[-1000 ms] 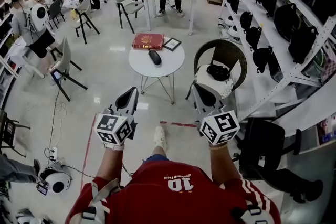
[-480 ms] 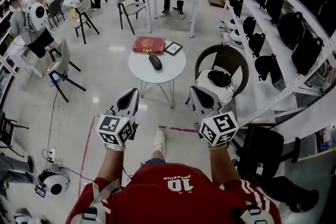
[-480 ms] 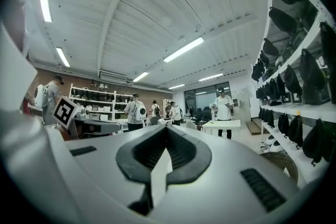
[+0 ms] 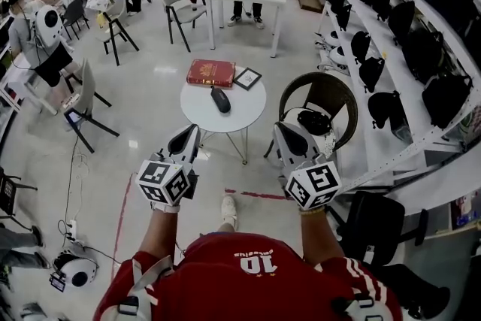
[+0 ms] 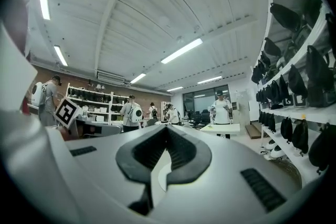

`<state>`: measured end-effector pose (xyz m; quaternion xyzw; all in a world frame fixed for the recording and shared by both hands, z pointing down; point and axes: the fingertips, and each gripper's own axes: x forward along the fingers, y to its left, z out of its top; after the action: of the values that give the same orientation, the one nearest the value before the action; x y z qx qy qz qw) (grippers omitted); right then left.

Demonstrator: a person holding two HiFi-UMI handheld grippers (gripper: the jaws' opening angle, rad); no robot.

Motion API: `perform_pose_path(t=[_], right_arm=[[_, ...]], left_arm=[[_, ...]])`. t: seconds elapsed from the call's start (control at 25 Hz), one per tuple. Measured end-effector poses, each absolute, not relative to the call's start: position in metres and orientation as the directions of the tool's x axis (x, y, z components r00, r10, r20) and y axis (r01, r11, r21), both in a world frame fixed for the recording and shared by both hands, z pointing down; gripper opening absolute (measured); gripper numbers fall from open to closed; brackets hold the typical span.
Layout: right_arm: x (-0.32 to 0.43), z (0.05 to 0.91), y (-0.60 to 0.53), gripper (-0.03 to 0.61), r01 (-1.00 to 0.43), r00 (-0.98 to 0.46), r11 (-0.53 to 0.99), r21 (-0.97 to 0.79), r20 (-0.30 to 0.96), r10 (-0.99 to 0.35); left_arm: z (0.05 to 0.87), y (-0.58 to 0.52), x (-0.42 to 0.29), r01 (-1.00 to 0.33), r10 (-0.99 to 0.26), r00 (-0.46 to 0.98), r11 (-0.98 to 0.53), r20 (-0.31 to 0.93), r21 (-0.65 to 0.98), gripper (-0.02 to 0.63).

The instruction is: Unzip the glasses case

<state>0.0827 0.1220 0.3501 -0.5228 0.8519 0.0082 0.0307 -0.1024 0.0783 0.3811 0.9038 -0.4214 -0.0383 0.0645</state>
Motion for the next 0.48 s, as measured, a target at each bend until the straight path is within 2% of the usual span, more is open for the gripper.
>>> perform_pose_path(t=[0.48], right_arm=[[0.082, 0.333, 0.023, 0.015, -0.898, -0.435, 0.437, -0.045, -0.053, -0.899]], left_arm=[[0.37, -0.03, -0.092, -0.739, -0.742, 0.67, -0.665, 0.014, 0.107, 0.008]])
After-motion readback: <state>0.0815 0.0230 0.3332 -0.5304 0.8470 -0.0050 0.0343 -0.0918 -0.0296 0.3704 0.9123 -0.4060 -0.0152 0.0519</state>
